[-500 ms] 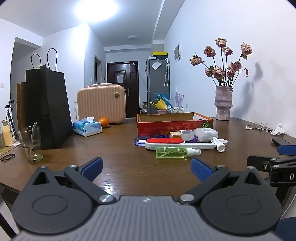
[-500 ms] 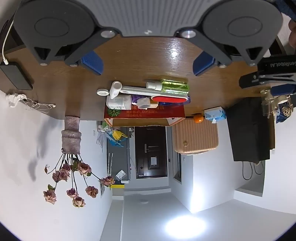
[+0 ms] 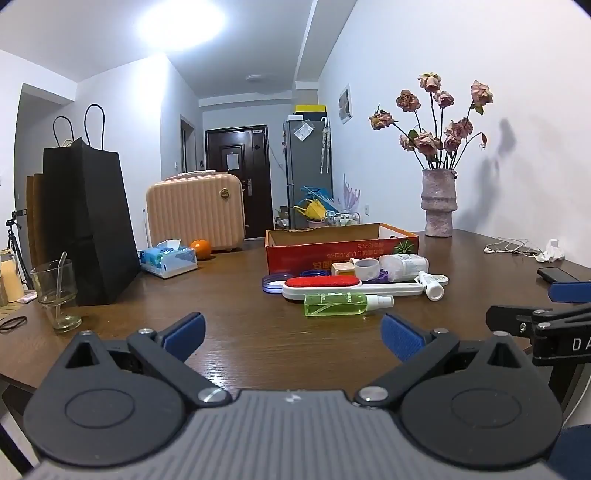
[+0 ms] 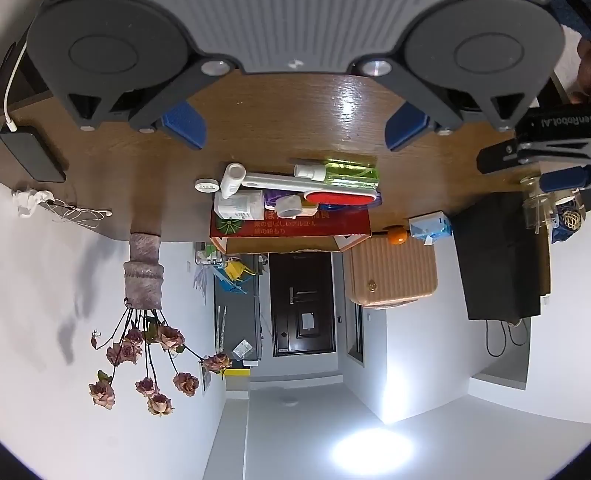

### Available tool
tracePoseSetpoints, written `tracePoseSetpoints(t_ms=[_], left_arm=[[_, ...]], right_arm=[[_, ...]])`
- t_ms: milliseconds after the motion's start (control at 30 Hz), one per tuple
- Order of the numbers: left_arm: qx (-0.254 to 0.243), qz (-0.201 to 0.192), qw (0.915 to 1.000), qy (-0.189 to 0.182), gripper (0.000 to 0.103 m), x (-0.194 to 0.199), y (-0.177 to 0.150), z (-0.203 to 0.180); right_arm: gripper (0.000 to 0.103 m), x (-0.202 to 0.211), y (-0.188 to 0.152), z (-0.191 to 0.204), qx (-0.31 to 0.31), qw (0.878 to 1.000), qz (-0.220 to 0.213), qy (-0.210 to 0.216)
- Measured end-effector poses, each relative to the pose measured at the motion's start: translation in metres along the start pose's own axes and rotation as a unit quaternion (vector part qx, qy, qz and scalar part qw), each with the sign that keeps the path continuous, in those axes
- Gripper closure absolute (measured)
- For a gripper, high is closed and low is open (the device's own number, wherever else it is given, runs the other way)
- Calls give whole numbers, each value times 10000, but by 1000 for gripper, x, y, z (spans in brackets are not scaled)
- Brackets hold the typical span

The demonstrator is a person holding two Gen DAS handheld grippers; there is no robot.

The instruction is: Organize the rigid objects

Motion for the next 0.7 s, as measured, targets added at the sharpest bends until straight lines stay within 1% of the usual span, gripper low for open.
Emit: tracePoseSetpoints(t_ms=[333, 700], left_arm=[[-76, 10, 9999, -101, 0, -1, -2, -6], [-89, 8, 9999, -59, 0, -1, -3, -4]], right_arm=[[0, -2, -2, -8, -139, 9999, 79, -53], [0, -4, -1, -3, -61, 9999, 74, -43]])
Point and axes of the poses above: each gripper's, at about its wrist camera, not at the fingertips, and x roughly against the way its jaws point, z to its left, y to its top, the point moved 8 cm from there along -x, roughly the way its jaws point, and after that the axes turned 6 degrees about x, right-handed, at the moved point
